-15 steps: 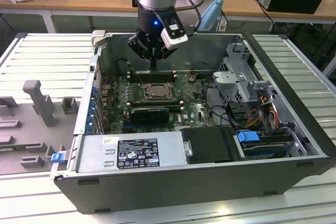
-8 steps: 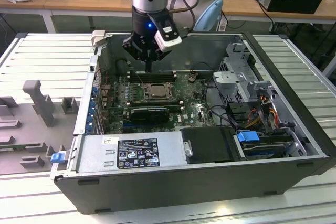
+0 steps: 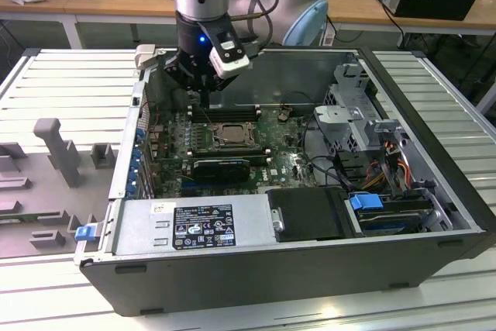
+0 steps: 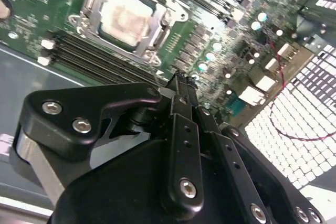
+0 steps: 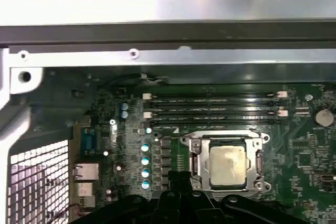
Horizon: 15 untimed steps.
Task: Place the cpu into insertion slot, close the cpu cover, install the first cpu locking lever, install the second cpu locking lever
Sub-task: 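Install the first cpu locking lever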
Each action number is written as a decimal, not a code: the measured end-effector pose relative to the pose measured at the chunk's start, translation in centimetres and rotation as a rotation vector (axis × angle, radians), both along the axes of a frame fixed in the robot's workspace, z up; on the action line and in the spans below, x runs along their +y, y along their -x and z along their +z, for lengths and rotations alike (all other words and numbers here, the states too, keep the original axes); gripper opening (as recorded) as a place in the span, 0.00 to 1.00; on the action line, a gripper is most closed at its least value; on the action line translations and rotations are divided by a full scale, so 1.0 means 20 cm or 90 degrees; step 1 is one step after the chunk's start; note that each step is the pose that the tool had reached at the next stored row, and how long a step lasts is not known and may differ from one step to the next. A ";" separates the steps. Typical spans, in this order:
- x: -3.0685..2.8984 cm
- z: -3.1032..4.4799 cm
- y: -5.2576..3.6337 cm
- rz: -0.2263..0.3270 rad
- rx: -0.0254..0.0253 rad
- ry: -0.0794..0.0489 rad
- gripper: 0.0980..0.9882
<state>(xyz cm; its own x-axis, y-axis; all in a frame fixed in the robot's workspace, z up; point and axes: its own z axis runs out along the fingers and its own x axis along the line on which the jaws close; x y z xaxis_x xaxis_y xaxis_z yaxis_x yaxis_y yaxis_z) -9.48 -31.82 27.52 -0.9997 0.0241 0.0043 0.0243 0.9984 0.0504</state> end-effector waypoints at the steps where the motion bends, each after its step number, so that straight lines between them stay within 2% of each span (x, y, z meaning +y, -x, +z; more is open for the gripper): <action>1: 0.000 -0.005 0.012 0.000 0.0000 0.000 0.01; 3: 0.000 -0.027 0.047 0.001 -0.0002 0.000 0.01; 8: 0.003 -0.058 0.082 0.003 -0.0002 0.000 0.01; 10: 0.017 -0.073 0.107 0.005 -0.0002 -0.001 0.01; 14: 0.046 -0.085 0.112 0.005 -0.0002 -0.002 0.01; 15: 0.064 -0.090 0.112 0.005 -0.0002 -0.002 0.01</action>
